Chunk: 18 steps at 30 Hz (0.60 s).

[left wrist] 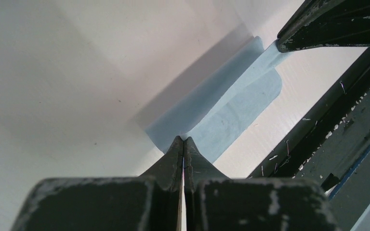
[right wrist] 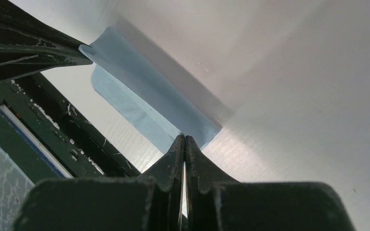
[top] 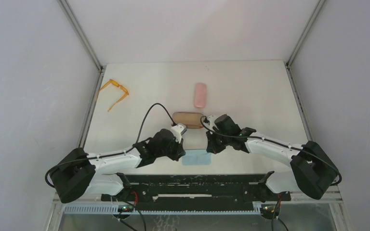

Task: Organize the sunglasses
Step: Fold the glasses cleaning cloth at the center of the board.

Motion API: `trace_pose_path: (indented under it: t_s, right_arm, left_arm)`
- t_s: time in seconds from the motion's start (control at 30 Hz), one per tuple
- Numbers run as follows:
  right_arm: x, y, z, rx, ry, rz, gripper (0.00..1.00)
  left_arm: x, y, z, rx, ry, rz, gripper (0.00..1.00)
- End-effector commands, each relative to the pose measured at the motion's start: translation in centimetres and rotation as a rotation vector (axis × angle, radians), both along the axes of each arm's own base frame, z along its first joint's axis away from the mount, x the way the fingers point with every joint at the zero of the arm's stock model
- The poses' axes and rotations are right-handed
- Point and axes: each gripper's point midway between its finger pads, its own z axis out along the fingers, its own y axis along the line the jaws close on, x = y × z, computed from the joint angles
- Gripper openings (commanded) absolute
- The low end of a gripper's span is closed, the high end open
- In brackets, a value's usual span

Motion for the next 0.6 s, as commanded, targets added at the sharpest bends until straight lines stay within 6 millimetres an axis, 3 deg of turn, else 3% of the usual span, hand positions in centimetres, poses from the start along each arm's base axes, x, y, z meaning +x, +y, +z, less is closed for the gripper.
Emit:
trace_pose_path:
  t_s: [0.0, 0.33, 0.57]
  right_arm:
    - [2.8, 0.6, 2.1, 0.027, -0.115, -0.039, 0.00]
    - [6.2, 0.8, 2.3, 0.010, -0.184, -0.072, 0.00]
    - [6.9, 0.8, 1.9, -0.004, -0.188, -0.077, 0.00]
  left_arm:
    - [2.4, -1.1, 2.8, -0.054, -0.101, 0.046, 0.00]
    - [4.8, -1.4, 3.0, -0.030, -0.133, 0.079, 0.00]
    - [5.2, -1.5, 2.6, -0.015, -0.122, 0.081, 0.00]
